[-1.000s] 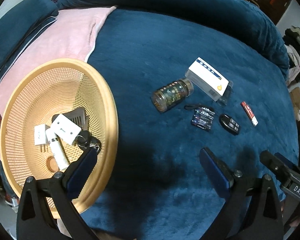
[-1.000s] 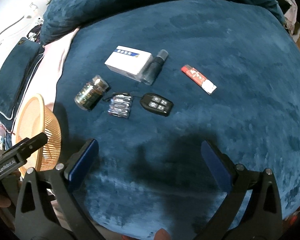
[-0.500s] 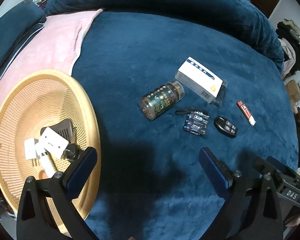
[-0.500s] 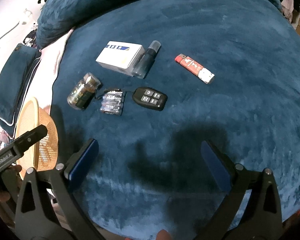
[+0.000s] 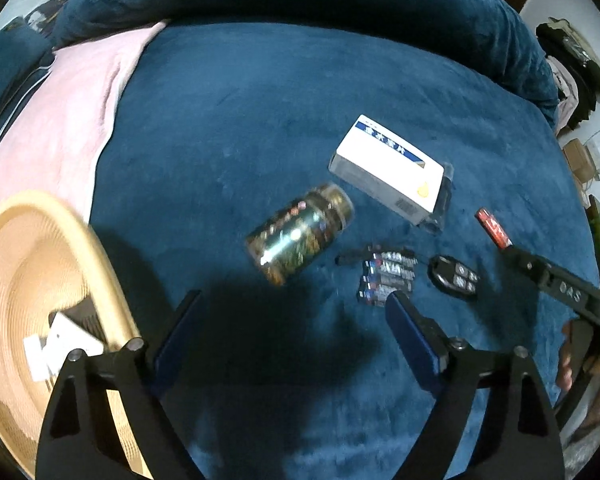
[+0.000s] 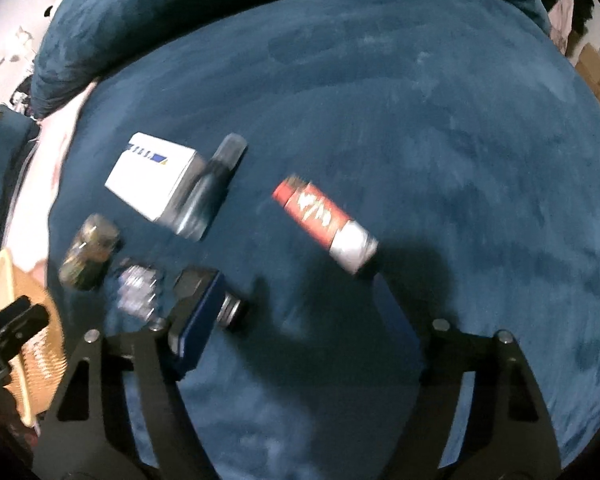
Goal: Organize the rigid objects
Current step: 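Move left tool toward green pill bottle while right tool approaches red lighter, then close left tool on green pill bottle while right tool grasps red lighter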
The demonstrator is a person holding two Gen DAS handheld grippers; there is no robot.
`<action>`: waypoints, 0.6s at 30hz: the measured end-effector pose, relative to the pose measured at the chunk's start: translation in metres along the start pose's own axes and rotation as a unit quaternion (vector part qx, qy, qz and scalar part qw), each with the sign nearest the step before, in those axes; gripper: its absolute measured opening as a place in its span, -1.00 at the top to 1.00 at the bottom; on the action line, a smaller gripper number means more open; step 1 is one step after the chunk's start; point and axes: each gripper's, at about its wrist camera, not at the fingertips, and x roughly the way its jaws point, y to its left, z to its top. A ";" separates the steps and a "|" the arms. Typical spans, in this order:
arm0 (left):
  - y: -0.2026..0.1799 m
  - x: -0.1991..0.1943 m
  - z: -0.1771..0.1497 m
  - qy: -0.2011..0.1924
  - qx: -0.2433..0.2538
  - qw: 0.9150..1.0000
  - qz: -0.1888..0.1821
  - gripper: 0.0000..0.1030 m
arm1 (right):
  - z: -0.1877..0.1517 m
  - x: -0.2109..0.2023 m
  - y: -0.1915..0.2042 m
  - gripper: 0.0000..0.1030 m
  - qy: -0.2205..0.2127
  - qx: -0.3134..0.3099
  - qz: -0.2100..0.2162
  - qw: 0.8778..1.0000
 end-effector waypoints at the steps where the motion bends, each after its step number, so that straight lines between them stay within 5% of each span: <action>1: 0.000 0.003 0.004 0.000 0.002 1.000 -0.002 -0.77 | 0.005 0.004 -0.001 -0.49 -0.001 -0.001 -0.004 1.000; 6: -0.001 0.018 0.023 0.003 0.015 1.000 -0.012 -0.79 | 0.029 0.035 -0.009 -0.49 0.017 -0.005 -0.014 1.000; 8: -0.002 0.025 0.029 0.009 0.023 1.000 -0.011 -0.79 | 0.030 0.046 -0.008 -0.31 0.035 -0.016 -0.018 0.999; 10: -0.004 0.034 0.032 0.019 0.031 0.999 -0.004 -0.79 | 0.025 0.048 -0.004 0.15 0.036 -0.035 -0.037 0.998; 13: -0.005 0.049 0.035 0.036 0.043 0.998 0.007 -0.79 | 0.015 0.038 -0.002 0.54 0.039 -0.037 -0.019 0.998; 18: -0.002 0.069 0.035 0.054 0.039 0.998 0.012 -0.79 | -0.002 0.026 0.002 0.54 0.046 -0.033 0.005 0.998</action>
